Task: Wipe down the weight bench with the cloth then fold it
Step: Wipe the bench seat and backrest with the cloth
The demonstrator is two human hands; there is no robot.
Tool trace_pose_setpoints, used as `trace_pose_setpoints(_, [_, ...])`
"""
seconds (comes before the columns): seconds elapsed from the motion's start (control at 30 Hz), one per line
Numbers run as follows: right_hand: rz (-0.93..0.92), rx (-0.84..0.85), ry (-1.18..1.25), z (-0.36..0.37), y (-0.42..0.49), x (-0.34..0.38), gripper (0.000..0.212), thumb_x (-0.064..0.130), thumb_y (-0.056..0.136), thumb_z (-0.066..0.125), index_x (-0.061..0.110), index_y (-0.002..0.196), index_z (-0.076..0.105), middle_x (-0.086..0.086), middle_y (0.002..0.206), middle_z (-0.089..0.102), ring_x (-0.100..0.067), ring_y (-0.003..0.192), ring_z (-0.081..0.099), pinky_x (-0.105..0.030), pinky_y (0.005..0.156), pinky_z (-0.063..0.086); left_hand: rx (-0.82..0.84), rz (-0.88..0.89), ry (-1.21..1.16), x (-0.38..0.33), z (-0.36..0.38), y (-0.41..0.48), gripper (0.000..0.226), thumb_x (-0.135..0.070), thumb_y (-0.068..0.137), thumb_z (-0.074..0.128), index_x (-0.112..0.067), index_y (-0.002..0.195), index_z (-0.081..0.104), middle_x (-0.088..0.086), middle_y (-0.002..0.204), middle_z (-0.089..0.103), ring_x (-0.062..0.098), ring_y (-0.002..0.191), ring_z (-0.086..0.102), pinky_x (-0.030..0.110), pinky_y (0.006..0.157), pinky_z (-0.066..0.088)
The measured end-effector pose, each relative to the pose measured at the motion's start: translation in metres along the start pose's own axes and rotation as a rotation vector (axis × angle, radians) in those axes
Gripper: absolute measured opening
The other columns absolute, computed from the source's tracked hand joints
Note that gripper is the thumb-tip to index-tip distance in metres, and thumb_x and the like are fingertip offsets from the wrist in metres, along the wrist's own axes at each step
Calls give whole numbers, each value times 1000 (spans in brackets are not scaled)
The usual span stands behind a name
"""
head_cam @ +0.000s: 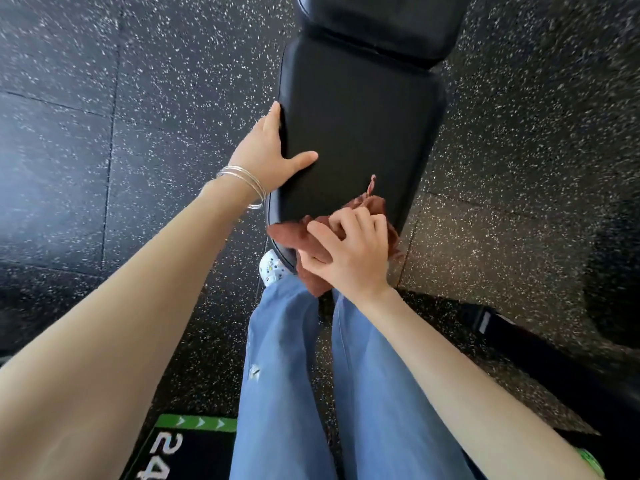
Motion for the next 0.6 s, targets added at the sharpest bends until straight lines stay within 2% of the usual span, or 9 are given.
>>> trace_pose_setpoints(0.07, [-39, -6, -6, -6, 2, -19, 10, 31, 73, 66, 23, 76, 70, -3, 68, 54, -26, 63, 52, -35, 59, 35, -10, -23, -13, 0, -2, 1, 98, -49, 81, 65, -4, 149, 10, 12, 153, 27, 24, 140, 28, 31, 112, 22])
trace_pose_setpoints(0.17, [102, -20, -93, -14, 19, -77, 16, 35, 74, 67, 21, 79, 70, -5, 72, 57, -27, 68, 55, -38, 61, 41, -9, -46, -23, -2, -1, 2, 99, -48, 81, 65, -5, 150, 8, 10, 153, 26, 24, 140, 27, 33, 112, 23])
trace_pose_setpoints(0.2, [209, -25, -112, -15, 26, -99, 19, 36, 74, 67, 20, 83, 70, -6, 76, 59, -29, 71, 57, -38, 63, 43, -12, -53, -32, -3, 1, 2, 99, -48, 81, 65, -6, 150, 8, 10, 154, 25, 23, 141, 26, 33, 112, 23])
trace_pose_setpoints(0.27, [542, -30, -59, -15, 26, -141, 28, 38, 76, 66, 17, 94, 69, -9, 87, 60, -30, 82, 58, -41, 69, 47, -25, -72, -71, -4, 2, 0, 99, -47, 82, 65, -6, 150, 6, 8, 155, 21, 21, 142, 22, 32, 112, 20])
trace_pose_setpoints(0.33, [816, -54, 35, -14, 8, -152, 33, 39, 79, 65, 15, 102, 67, -10, 92, 59, -30, 87, 56, -44, 74, 47, -39, -91, -122, -4, 3, -1, 99, -44, 82, 66, -6, 150, 5, 8, 156, 17, 19, 143, 19, 30, 113, 18])
trace_pose_setpoints(0.37, [847, -56, 43, -14, -2, -142, 32, 37, 79, 66, 14, 101, 67, -11, 92, 58, -31, 85, 55, -44, 73, 47, -43, -100, -149, -5, 4, -2, 99, -44, 82, 66, -6, 150, 5, 8, 157, 15, 19, 144, 17, 29, 113, 16])
trace_pose_setpoints(0.47, [716, -36, 9, -20, -40, -88, 26, 33, 75, 71, 14, 93, 69, -10, 86, 58, -32, 79, 54, -43, 69, 45, -49, -123, -232, -8, 7, -3, 100, -40, 82, 67, -4, 150, 2, 10, 157, 12, 18, 144, 13, 24, 113, 11])
trace_pose_setpoints(0.6, [629, 25, 54, -17, -77, -50, 29, 37, 80, 64, 11, 91, 70, -12, 81, 56, -33, 74, 52, -45, 67, 47, -52, -127, -263, -7, 10, -3, 101, -36, 82, 69, -2, 149, 2, 12, 157, 12, 20, 144, 12, 23, 112, 10])
Point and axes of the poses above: each hand's wrist, its own y-axis towards the middle knuckle, its own z-axis out of the palm, x = y × z, the point moved 10 cm from there along y, towards the middle knuckle
